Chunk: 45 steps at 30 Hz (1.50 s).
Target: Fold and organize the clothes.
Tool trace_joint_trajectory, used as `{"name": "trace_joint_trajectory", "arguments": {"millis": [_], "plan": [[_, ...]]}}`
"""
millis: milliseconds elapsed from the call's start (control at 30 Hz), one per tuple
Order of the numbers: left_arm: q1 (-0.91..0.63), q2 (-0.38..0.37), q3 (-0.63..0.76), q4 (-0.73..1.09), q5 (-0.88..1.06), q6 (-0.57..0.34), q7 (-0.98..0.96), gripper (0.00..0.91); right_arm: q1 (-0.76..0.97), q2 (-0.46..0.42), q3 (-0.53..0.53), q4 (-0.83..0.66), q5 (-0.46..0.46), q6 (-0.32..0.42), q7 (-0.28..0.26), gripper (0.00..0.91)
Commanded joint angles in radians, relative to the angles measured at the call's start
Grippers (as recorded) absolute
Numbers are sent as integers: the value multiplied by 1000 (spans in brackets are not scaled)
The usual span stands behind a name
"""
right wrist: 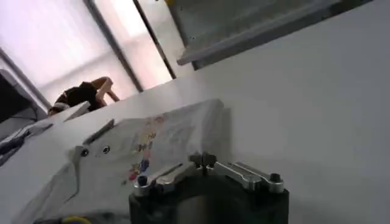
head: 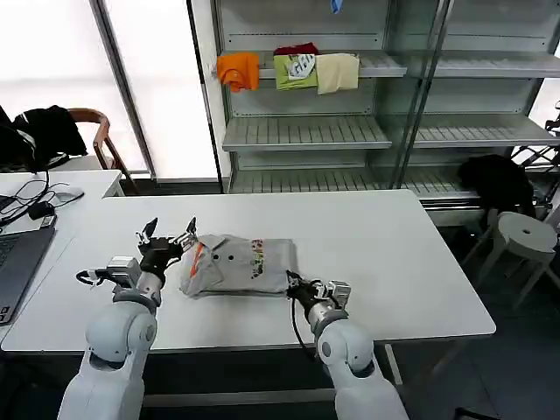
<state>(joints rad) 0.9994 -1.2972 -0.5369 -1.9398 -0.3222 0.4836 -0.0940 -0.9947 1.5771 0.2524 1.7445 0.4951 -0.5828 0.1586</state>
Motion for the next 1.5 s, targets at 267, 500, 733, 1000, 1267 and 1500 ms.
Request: {"name": "trace_joint_trajectory", "arguments": {"millis": [267,500,733,1000,1267,1500], "plan": [[47,2,-22,17,-10,15,5,907,-69,-188,104,103,34,0,-19,0],[73,-9,-29,2,-9,-2,20,907,-139,-122,140,163,-335,5,-167,907],[127,-4,-67,-2,-31,-73,74,907,-204,-202,186,321,-470,113,-169,907],[156,15,-90,-5,-56,-101,95,907,-249,-299,324,324,-348,51,-138,907],[202,23,-81,-49,-129,-82,75,907,-258,-342,358,318,-344,17,-138,907],[213,13,-69,-67,-151,-81,75,907,-257,-334,354,325,-369,21,-158,907]]}}
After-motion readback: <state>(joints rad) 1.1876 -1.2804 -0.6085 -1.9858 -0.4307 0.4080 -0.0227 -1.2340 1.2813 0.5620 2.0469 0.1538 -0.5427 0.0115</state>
